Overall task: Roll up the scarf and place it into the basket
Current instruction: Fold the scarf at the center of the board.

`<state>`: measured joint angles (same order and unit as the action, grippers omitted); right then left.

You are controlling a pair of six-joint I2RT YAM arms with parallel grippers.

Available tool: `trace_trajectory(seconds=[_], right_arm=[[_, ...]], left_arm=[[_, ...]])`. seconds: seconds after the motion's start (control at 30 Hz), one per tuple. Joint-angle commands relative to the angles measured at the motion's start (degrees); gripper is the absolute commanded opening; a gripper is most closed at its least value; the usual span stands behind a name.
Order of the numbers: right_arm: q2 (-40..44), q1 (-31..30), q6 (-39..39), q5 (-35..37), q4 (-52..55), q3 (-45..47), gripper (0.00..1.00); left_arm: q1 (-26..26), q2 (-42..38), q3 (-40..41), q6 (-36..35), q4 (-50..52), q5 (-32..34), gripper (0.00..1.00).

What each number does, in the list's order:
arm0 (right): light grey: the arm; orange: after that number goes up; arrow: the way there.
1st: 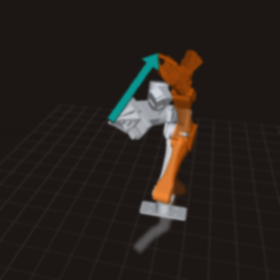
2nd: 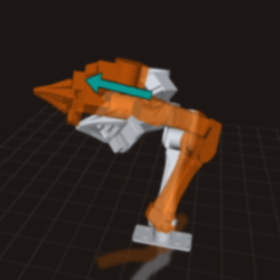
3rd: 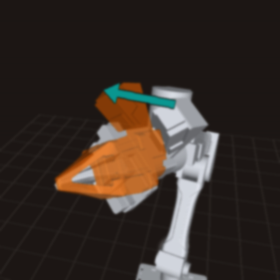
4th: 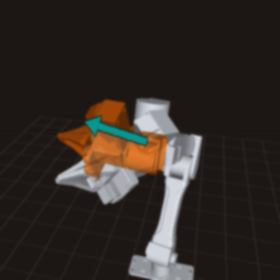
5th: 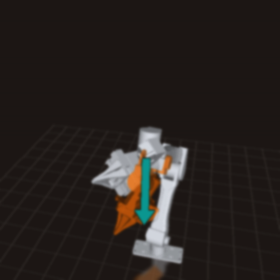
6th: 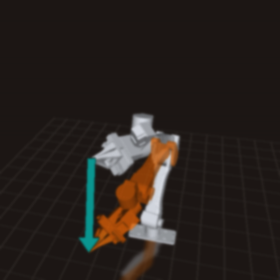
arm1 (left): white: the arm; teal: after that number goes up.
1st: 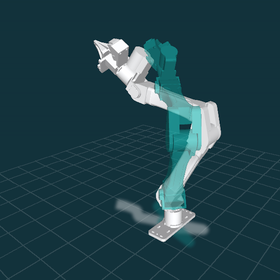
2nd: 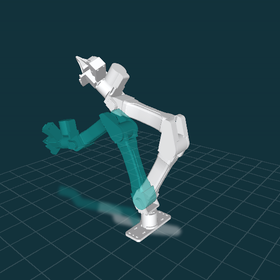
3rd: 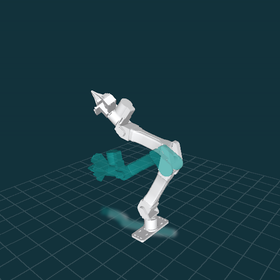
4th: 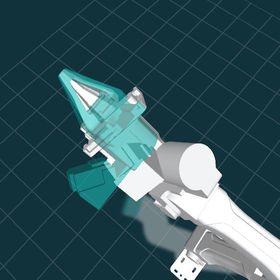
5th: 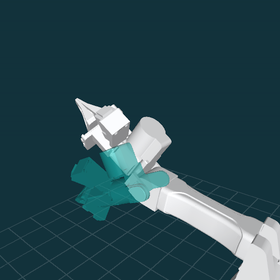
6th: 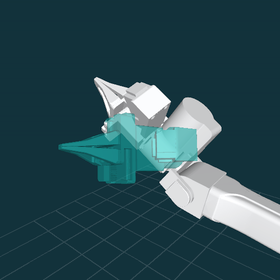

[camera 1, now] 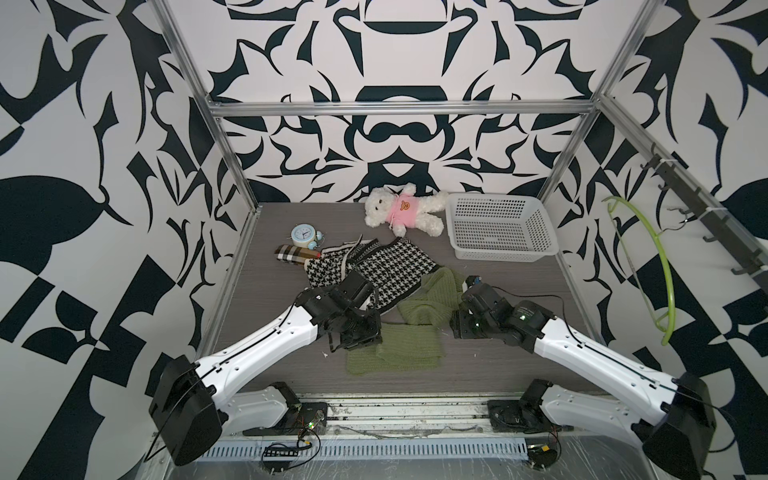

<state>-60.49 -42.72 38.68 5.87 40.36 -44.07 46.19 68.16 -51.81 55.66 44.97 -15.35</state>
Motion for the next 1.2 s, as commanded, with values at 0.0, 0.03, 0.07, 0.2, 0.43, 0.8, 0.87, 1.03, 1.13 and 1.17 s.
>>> trace_trajectory(seconds=[0.0, 0.03, 0.07, 0.2, 0.43, 0.8, 0.87, 1.03, 1.13, 1.17], right_arm=[[-0.7, 0.2, -1.5, -2.5, -2.8, 0.4, 0.67], [-1.2, 0.2, -1.9, -3.1, -3.0, 0.4, 0.67], [-1.8, 0.2, -2.5, -4.5, -3.4, 0.3, 0.67], [-3.3, -1.5, -2.6, -8.7, -6.7, 1.1, 0.62], [-7.9, -6.8, -3.1, -8.8, -8.5, -1.5, 0.51], [-12.8, -7.9, -4.8, -9.6, -9.4, -5.4, 0.50], [-13.1, -8.5, -5.1, -9.7, -9.1, -6.0, 0.49], [-13.6, -10.4, -3.9, -10.8, -11.3, -5.2, 0.34], [-13.9, -11.2, -2.0, -11.8, -14.6, -3.2, 0.17], [-14.2, -11.3, -1.4, -12.7, -16.1, -2.5, 0.12]], left_arm=[[-0.8, -0.5, 3.4, 1.2, 3.1, 3.3, 0.00], [-1.3, -0.5, 4.1, 1.0, 2.4, 3.2, 0.00], [-1.9, -0.3, 4.9, 0.7, 2.1, 3.0, 0.00], [-4.6, 0.6, 6.5, -0.5, 0.1, 2.3, 0.00], [-8.3, -2.8, 8.0, -2.3, 4.5, 2.5, 0.00], [-10.8, -3.5, 16.3, -2.6, 0.2, -0.5, 0.21], [-12.9, -3.5, 15.6, -3.3, 3.2, 2.0, 0.34], [-13.9, -6.3, 6.5, -3.5, 10.4, 12.1, 0.69], [-13.8, -4.3, 2.9, -4.4, 7.6, 7.8, 0.42], [-13.4, -3.3, 2.8, -4.4, 4.1, 4.2, 0.17]])
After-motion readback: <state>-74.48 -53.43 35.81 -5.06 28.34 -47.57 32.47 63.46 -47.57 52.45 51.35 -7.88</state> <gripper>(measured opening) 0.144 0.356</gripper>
